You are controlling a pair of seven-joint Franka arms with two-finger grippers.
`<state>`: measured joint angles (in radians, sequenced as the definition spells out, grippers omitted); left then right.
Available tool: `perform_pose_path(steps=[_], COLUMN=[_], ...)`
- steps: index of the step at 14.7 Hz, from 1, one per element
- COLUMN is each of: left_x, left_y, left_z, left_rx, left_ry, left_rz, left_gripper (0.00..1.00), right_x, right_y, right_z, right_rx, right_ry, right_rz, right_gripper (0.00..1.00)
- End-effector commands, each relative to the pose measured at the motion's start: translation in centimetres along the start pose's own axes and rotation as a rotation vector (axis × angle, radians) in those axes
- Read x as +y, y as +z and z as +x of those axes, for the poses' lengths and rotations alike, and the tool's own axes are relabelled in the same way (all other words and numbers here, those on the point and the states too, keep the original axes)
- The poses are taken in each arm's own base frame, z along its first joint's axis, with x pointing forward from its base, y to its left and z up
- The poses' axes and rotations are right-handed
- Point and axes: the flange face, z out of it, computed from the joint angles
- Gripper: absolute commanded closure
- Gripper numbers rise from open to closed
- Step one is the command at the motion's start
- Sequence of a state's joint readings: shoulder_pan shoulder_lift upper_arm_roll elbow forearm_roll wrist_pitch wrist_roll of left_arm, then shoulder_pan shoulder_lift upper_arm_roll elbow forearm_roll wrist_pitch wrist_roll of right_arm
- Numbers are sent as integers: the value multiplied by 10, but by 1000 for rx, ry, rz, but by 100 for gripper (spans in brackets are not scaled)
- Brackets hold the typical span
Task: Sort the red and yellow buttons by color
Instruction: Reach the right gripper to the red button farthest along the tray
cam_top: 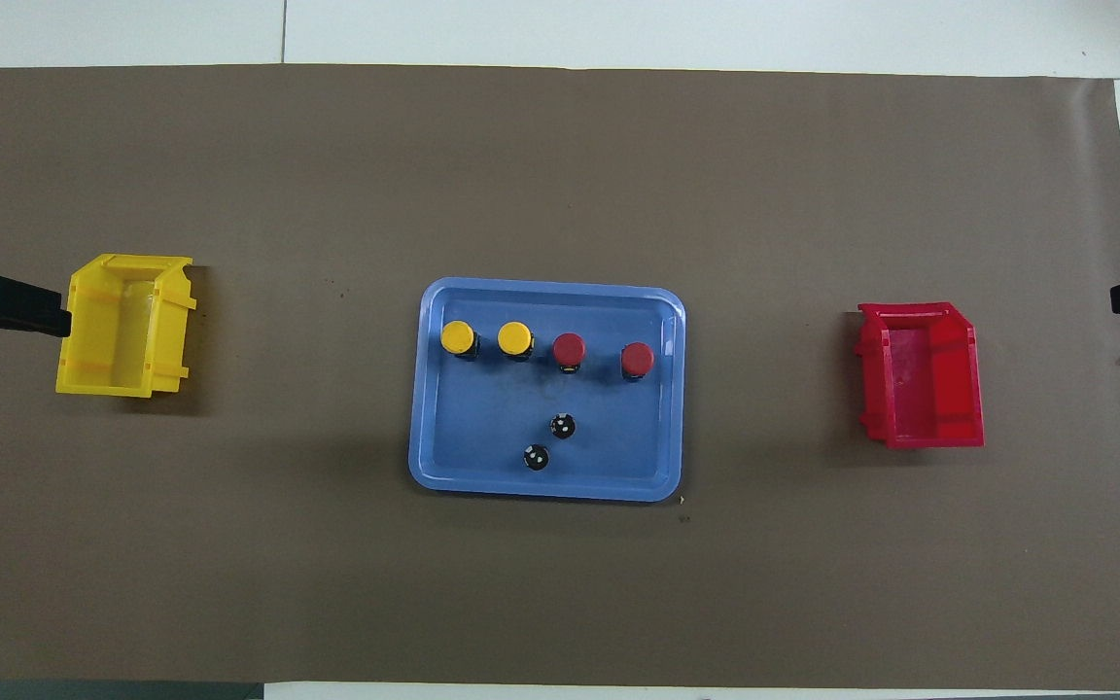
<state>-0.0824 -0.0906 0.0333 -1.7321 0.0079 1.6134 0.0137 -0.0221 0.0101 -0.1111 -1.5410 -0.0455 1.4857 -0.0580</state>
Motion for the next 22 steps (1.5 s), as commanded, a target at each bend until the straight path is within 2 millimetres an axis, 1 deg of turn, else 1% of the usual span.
perform_pose_path(steps=[1, 7, 8, 9, 10, 11, 12, 13, 14, 15, 16, 17, 18, 19, 20, 21, 22], left_x=[-2, -2, -3, -2, -2, -2, -2, -2, -2, 0, 3, 4, 2, 4, 4, 1, 0], left_y=[-2, -2, -2, -2, -2, -1, -2, -1, -1, -2, -1, -1, -1, -1, 0, -1, 0], left_z=[-3, -3, -3, -3, -3, -2, -3, -2, -3, -3, -2, -2, -3, -3, -2, -2, -2], left_rx=[-9, -9, -9, -9, -9, -10, -9, -10, -12, -9, -10, -10, -12, -10, -7, -3, -3], left_ry=[5, 3, 3, 5, 5, 3, 5, 5, 0, 5, 12, 14, 6, 11, 10, 5, 3], left_rz=[9, 9, 9, 9, 9, 9, 9, 9, 9, 10, 10, 10, 10, 10, 10, 10, 10], left_gripper=[0, 0, 0, 0, 0, 0, 0, 0, 0, 0, 0, 0, 0, 0, 0, 0, 0], right_x=[2, -3, -6, -19, -24, -27, -39, -67, -88, -128, -159, -192, -233, -274, -298, -317, -338], right_y=[1, 0, -2, -5, -15, -16, -17, -21, -16, -11, -5, 8, 23, 39, 63, 89, 111], right_z=[-6, -6, -5, -1, -1, 2, 4, 3, 7, 12, 18, 25, 27, 31, 37, 35, 29], right_rx=[-7, -5, 1, 8, 22, 22, 18, 23, 13, 12, 16, 20, 27, 61, 79, 81, 105], right_ry=[0, -14, -27, -48, -55, -55, -53, -49, -27, -30, -11, 0, -1, 11, 29, 31, 28], right_rz=[20, 20, 17, 14, 13, 13, 17, 32, 28, 27, 28, 26, 19, 30, 41, 43, 58], right_gripper=[0, 0, 0, 0, 0, 0, 0, 0, 0, 0, 0, 0, 0, 0, 0, 0, 0])
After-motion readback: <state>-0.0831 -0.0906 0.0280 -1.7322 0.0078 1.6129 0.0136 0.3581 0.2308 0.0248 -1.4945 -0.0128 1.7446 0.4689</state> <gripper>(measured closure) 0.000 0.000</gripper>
